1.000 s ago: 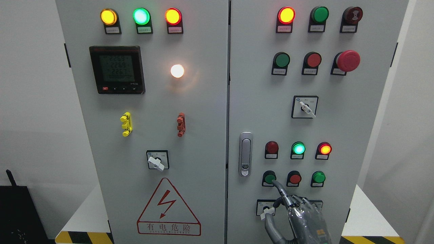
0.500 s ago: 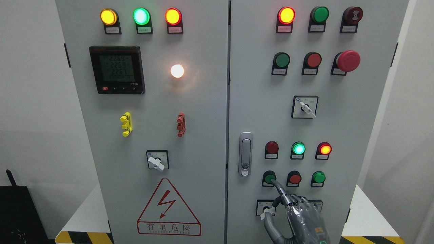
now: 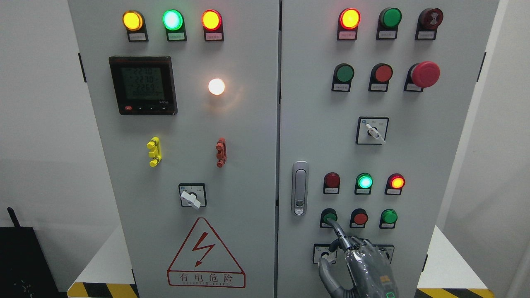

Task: Press green start button
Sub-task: 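Press the green push button with the right hand's extended finger, then hold the right hand's finger on the green button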

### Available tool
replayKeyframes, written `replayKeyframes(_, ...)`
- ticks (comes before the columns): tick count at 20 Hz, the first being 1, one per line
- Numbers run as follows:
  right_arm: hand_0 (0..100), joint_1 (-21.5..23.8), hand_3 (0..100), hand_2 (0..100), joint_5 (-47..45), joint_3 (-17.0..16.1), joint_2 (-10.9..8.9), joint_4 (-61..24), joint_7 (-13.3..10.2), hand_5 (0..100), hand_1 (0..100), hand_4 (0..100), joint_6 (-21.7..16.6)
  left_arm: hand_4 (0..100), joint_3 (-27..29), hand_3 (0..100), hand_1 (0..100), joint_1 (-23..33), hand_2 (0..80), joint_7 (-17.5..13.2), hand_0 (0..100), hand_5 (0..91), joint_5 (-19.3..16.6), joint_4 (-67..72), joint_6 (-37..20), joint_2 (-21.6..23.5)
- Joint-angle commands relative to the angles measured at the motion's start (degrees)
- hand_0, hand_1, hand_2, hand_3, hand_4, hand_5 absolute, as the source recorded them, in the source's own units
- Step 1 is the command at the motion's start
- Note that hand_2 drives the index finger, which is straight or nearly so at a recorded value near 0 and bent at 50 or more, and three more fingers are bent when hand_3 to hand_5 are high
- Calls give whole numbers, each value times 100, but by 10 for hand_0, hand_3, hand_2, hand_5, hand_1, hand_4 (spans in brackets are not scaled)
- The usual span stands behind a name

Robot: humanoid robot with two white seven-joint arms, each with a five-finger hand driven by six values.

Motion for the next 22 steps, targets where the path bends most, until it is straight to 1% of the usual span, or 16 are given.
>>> replayKeyframes(1,714,-29,555,0,5,-78,0,67,0,388,394,553,25,0,0,0,556,0,0,-1,120,0,0,0,-2,0)
replayKeyframes(17,714,-64,558,0,5,-105,0,137,-9,388,396,552,33,0,0,0,556,0,0,-1,120,0,0,0,-2,0)
replayKeyframes(22,714,-126,561,0,5,-105,0,172,-9,387,397,552,104,0,0,0,556,0,0,-1,120,0,0,0,-2,0)
